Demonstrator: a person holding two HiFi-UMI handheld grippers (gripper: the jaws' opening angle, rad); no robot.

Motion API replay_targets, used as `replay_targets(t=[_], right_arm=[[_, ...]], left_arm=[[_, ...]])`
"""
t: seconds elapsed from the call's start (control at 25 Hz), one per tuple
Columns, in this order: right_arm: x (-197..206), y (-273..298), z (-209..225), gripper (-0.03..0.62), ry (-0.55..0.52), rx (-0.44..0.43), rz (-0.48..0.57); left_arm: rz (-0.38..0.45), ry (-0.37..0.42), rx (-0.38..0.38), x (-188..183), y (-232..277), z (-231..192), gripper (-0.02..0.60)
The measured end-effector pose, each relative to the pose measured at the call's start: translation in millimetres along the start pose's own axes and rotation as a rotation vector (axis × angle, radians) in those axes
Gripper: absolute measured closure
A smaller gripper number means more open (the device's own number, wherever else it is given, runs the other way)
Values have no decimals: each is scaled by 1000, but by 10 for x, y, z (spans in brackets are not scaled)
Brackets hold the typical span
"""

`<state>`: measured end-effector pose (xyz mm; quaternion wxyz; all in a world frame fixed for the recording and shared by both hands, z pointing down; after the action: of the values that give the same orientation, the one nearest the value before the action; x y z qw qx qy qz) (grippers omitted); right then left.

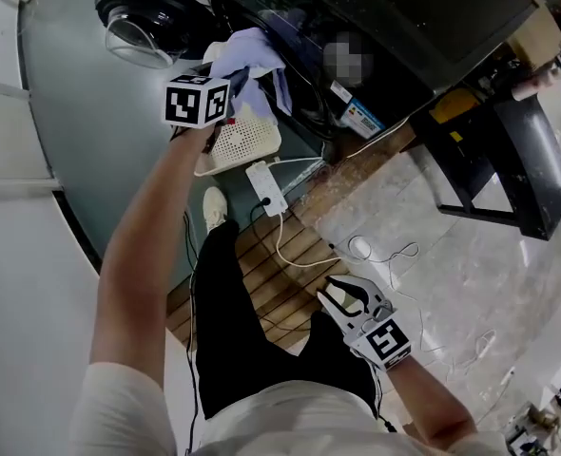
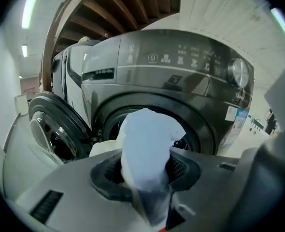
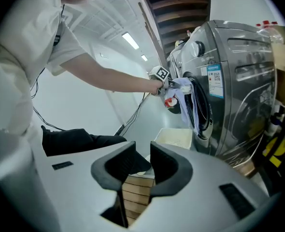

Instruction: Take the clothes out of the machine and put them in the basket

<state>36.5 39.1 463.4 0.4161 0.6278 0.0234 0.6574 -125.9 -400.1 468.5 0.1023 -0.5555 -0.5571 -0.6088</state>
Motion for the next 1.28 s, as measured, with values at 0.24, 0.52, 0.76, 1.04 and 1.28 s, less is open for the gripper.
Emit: replay_targets(t=[0.24,0.52,0.76,1.04,1.28], right_arm=[[-96,-148,-21,514,-25,-21,10],[-236,-240,-80,514,-58,-54,17],[-279,-183,-130,514,-99,-95,33],[-349,-67,-261,514,-126,-140,24],[-421,96,-336,514,-149,-190,7]], left_arm=[[48,-5,-17,-154,-428,133,419],[90,-7,-42,-251,-957,205,419],[118,-12,-82,-239,-1389,155,419],[130,-34,-138,-31,-1823,13,417],[128,-59,-171,209,-2037,-121,417]])
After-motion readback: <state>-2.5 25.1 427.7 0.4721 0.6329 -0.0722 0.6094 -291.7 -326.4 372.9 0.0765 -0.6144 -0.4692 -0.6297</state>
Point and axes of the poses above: the fingertips, and each gripper's own axes: y forward along the fingers, z to its right, x out of its underside, the point moved 7 cm from there along -y, backward along the fingers, and after that the axes turned 15 degrees about x, right-handed, at the moved point
